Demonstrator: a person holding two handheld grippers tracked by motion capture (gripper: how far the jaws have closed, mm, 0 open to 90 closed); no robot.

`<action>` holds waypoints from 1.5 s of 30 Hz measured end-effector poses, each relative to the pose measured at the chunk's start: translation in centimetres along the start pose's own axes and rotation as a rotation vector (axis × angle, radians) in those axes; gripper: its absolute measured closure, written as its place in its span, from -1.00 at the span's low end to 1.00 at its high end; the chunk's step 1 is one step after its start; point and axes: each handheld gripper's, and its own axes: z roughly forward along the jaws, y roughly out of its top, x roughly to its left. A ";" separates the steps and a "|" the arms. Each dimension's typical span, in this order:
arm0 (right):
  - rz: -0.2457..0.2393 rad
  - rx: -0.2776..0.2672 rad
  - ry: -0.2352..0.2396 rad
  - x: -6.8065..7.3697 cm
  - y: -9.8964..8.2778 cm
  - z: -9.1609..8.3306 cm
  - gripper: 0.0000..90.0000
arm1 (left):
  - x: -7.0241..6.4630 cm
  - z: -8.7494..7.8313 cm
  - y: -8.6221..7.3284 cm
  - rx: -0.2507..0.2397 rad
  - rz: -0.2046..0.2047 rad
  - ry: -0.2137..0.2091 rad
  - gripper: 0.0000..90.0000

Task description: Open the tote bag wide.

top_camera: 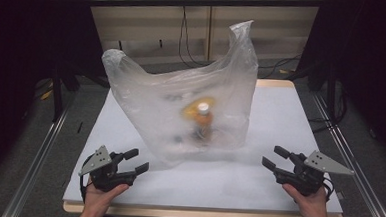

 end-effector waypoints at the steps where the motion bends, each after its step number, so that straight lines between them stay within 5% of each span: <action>1: -0.010 -0.001 0.006 0.0 0.1 0.0 -0.05 | 0.0 0.0 0.1 0.010 -0.005 -0.018 -0.11; 9: -0.038 0.019 0.058 0.5 0.6 0.7 0.36 | -0.6 -0.1 0.7 0.040 0.051 -0.061 0.39; 18: -0.035 0.044 0.105 0.4 1.5 1.4 0.75 | -1.0 0.6 1.8 0.059 0.042 -0.080 0.74; 19: -0.029 0.042 0.118 0.4 1.6 1.5 0.81 | -0.9 0.8 1.9 0.056 0.034 -0.118 0.79; 23: -0.016 0.056 0.156 0.6 2.4 2.3 0.96 | -0.7 1.0 2.3 0.065 0.033 -0.133 1.00; 42: -0.015 0.096 0.268 1.8 5.9 6.2 1.00 | -0.5 2.8 4.7 0.048 0.031 -0.150 1.00; 43: -0.020 0.100 0.274 1.9 6.4 6.6 1.00 | -0.6 2.9 4.9 0.048 0.030 -0.117 1.00; 45: -0.019 0.097 0.282 2.0 6.9 6.8 1.00 | -0.3 3.1 5.0 0.044 0.027 -0.151 1.00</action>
